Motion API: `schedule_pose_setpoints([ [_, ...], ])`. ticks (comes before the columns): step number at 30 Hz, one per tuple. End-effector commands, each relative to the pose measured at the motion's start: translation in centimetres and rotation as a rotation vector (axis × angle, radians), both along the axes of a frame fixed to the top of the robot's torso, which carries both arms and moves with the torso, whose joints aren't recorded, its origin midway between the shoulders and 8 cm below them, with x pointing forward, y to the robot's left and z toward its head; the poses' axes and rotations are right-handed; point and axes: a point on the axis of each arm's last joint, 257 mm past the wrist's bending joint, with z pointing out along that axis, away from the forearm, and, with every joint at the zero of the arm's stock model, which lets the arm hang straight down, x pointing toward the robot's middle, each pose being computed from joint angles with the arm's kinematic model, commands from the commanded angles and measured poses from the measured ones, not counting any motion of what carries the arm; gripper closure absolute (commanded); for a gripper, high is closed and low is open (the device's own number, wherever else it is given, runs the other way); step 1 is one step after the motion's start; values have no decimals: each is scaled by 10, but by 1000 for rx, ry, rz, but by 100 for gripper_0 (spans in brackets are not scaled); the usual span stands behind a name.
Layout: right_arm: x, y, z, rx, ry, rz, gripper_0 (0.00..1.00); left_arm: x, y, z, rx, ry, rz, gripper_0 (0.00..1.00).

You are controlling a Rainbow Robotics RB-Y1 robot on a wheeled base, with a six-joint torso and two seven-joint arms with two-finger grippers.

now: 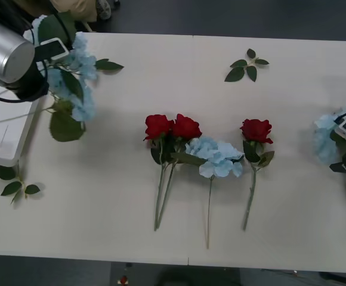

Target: Put the red flowers into the right box and the blue flowers into the left box

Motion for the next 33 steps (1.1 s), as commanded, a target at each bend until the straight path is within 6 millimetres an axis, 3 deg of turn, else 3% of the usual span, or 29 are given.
schedule_pose_setpoints([
  [1,24,-5,21,-5,-54,-19,38,13,-52,-4,-144,-30,24,100],
  [2,25,-4,21,-4,-57,-19,43,14,-56,-10,-159,-25,33,100],
  [3,27,-3,21,-3,-63,-19,59,16,-62,-31,-195,-2,62,100],
  [4,29,-2,22,-3,-67,-19,65,15,-66,-41,-216,13,71,100],
  [6,31,-2,23,-8,-77,-17,93,11,-81,-80,-287,79,99,100],
  [7,32,-2,24,-8,-80,-17,100,10,-86,-95,-311,101,111,100],
  [8,33,-2,24,-8,-83,-19,100,8,-93,-121,-353,130,135,100],
  [10,33,-3,24,-10,-83,-21,100,8,-100,-143,-388,141,140,97],
  [11,33,-3,24,-9,-84,-21,100,10,-102,-151,-399,134,137,76],
  [12,33,-4,24,-11,-85,-23,100,13,-102,-159,-409,120,130,43],
  [14,32,-5,21,-6,-84,-33,100,20,-99,-161,-419,83,121,1],
  [22,34,4,23,37,-84,-32,100,31,-85,-134,-420,26,101,0],
  [27,27,46,49,181,-93,49,100,32,-71,-100,-451,17,116,0],
  [28,21,62,62,233,-111,92,100,33,-60,-92,-440,18,112,0],
  [33,-8,119,113,364,-200,256,100,36,-24,-91,-340,20,81,0],
])
